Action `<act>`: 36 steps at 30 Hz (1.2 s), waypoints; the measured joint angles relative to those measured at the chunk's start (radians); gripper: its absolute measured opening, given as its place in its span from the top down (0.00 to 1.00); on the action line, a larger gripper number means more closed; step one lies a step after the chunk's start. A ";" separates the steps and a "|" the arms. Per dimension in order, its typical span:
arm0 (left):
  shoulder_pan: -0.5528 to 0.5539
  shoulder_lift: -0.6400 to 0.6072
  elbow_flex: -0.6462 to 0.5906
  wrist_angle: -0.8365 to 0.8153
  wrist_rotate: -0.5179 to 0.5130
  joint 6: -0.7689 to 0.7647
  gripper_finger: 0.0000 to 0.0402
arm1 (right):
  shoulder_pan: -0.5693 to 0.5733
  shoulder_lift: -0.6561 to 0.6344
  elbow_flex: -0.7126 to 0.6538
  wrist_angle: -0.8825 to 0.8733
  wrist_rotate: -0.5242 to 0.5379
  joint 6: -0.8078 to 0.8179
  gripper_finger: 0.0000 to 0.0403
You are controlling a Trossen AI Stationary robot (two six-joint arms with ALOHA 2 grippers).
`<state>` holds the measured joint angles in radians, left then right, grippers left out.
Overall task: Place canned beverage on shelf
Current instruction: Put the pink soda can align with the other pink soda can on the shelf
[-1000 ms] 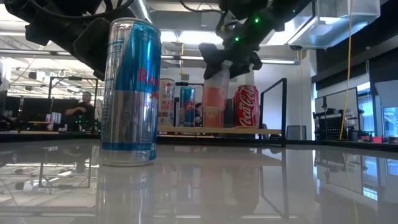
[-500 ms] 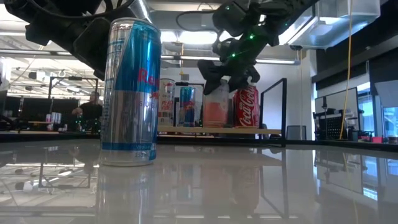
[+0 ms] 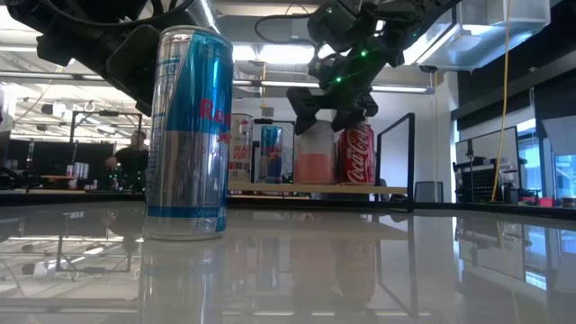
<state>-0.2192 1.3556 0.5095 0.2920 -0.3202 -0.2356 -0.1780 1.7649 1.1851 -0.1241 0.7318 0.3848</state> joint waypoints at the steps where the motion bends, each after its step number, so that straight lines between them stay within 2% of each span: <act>1: 0.000 0.000 0.000 0.000 0.000 0.000 0.09 | 0.000 0.000 0.000 -0.001 0.000 0.000 0.03; 12: 0.000 0.000 0.000 0.000 0.000 -0.003 0.09 | 0.004 -0.009 0.000 -0.002 -0.026 -0.053 0.11; 18: 0.000 0.000 0.000 -0.005 0.000 -0.046 0.09 | 0.033 -0.071 0.000 -0.027 -0.053 -0.118 0.13; 26: 0.000 0.000 0.000 0.000 0.000 -0.050 0.09 | 0.131 -0.203 0.000 -0.186 -0.052 -0.136 0.13; 32: 0.000 0.000 0.000 0.001 0.000 -0.050 0.09 | 0.230 -0.219 -0.006 -0.326 -0.044 -0.126 0.13; 36: 0.000 0.000 0.000 0.017 -0.017 -0.046 0.09 | 0.300 -0.219 -0.081 -0.300 -0.002 -0.123 0.13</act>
<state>-0.2192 1.3556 0.5095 0.3085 -0.3374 -0.2813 0.1220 1.5454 1.1041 -0.4237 0.7295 0.2620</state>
